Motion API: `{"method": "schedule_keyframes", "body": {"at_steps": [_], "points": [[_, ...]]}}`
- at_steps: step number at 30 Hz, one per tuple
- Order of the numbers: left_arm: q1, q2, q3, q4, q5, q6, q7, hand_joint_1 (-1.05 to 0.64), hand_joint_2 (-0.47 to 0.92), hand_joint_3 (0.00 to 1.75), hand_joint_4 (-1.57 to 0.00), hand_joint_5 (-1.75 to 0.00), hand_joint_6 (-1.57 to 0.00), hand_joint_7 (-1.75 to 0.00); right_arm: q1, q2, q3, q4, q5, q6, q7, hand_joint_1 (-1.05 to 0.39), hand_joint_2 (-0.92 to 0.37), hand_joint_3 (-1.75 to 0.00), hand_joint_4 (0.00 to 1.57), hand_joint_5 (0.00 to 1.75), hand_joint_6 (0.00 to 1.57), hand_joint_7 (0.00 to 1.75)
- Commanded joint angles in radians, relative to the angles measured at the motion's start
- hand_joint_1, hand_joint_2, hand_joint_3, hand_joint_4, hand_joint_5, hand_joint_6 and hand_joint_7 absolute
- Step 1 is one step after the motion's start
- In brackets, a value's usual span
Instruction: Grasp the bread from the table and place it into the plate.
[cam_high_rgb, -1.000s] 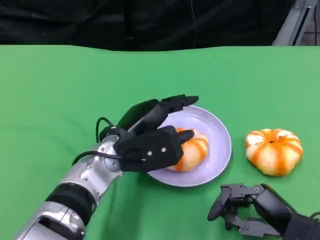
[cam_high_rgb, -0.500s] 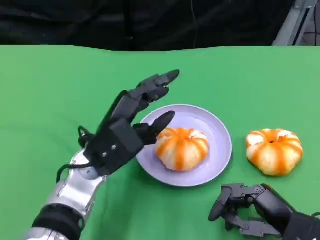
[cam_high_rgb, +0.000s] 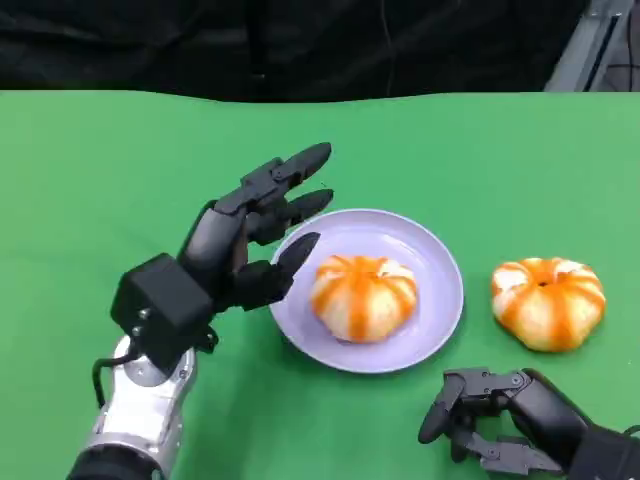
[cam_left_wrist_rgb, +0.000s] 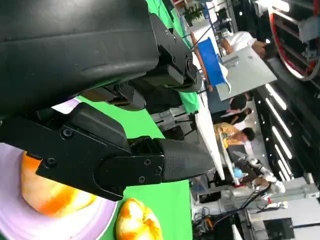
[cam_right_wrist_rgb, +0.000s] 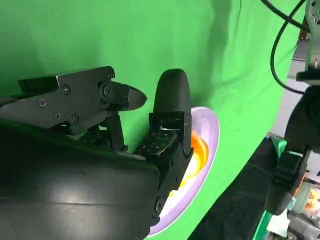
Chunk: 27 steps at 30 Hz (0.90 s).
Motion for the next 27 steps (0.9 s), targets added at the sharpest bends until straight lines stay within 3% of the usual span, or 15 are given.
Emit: {"method": "schedule_keyframes", "body": {"at_steps": [1,7,10,12,27], "points": [[0.009,0.003,0.016,-0.015,-0.008,-0.002,-0.022,-0.81,0.92,0.51,-0.58,-0.02,-0.43,-0.01,0.001,-0.014,-0.004,0.004,0.007,-0.005,0.000,0.03,-0.92,-0.48,0.72,1.49,0.76,1.11],[0.029,-0.012,0.047,0.000,-0.056,-0.030,-0.055,-0.81,0.92,0.51,-0.58,-0.01,-0.43,0.00,0.001,-0.015,-0.005,0.008,0.008,-0.006,0.001,0.03,-0.92,-0.49,0.72,1.49,0.76,1.10],[0.085,-0.045,0.116,0.024,-0.195,-0.085,-0.156,-0.75,0.92,0.31,-0.78,-0.05,-0.55,-0.03,-0.005,-0.015,-0.007,0.033,0.015,-0.024,0.007,0.00,-0.92,-0.46,0.72,1.50,0.76,1.10],[0.097,-0.056,0.141,0.028,-0.242,-0.089,-0.208,-0.72,0.92,0.26,-0.82,-0.05,-0.57,-0.03,-0.009,-0.014,-0.009,0.048,0.021,-0.034,0.012,0.00,-0.92,-0.46,0.72,1.50,0.76,1.09],[0.127,-0.079,0.220,0.033,-0.265,-0.113,-0.281,-0.70,0.92,0.21,-0.86,-0.03,-0.60,-0.02,-0.013,-0.013,-0.010,0.053,0.018,-0.035,0.016,0.01,-0.92,-0.46,0.72,1.51,0.76,1.08]]}}
